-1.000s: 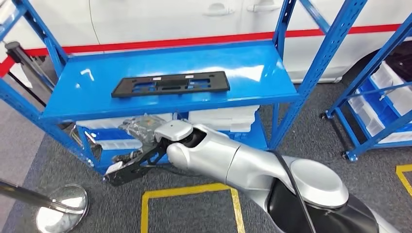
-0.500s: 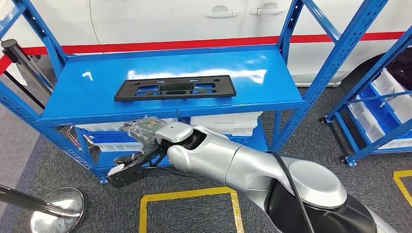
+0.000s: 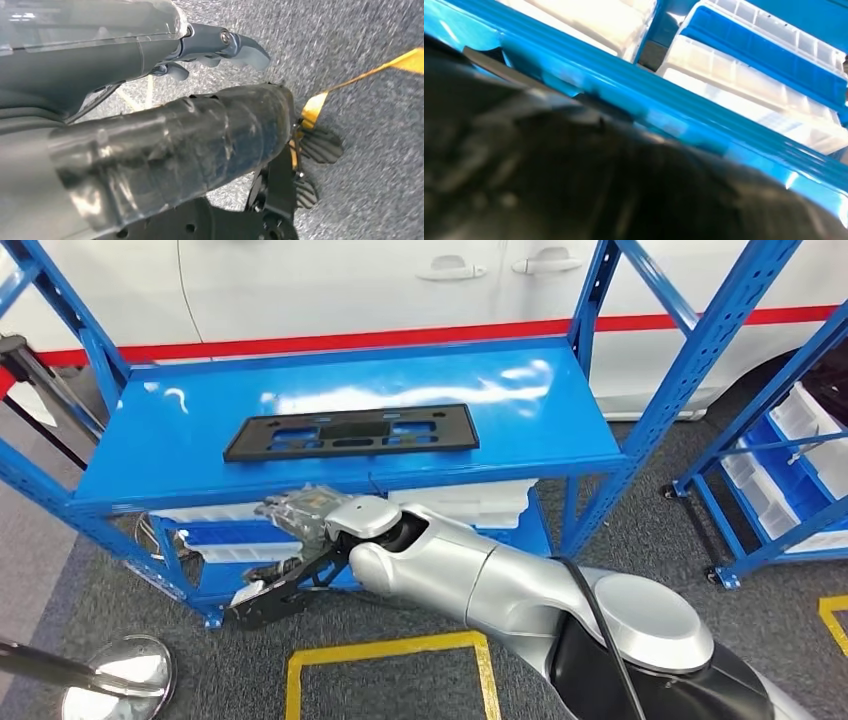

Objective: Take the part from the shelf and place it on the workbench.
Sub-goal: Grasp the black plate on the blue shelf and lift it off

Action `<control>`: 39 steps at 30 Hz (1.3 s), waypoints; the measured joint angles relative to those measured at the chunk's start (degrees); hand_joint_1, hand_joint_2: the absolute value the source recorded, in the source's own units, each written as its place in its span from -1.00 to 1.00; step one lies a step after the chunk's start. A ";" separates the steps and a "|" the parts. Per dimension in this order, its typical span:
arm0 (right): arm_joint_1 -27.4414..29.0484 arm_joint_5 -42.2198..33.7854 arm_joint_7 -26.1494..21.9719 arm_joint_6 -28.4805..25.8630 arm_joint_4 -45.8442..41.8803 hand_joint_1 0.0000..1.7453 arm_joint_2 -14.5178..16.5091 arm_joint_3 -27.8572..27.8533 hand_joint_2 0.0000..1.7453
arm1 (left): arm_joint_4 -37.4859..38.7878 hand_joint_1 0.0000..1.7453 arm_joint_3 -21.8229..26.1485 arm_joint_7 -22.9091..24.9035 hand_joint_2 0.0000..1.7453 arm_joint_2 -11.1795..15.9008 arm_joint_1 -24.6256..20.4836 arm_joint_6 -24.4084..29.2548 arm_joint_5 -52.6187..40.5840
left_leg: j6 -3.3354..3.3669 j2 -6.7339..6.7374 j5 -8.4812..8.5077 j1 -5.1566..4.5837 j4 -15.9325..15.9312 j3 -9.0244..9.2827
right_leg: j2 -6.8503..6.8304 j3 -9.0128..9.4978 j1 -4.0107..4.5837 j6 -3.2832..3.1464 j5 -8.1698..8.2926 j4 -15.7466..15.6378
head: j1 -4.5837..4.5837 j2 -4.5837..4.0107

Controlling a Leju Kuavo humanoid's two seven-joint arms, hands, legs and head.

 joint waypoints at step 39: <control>-1.97 3.18 -2.92 -1.53 8.93 -1.00 -0.31 0.50 -1.00 | 0.13 -1.00 0.01 0.39 -1.00 0.32 0.51 0.30 -1.23 | -1.15 0.08 2.76 0.38 4.79 -5.27 | 0.05 1.65 -0.07 -0.07 -2.02 0.95 | -0.15 0.00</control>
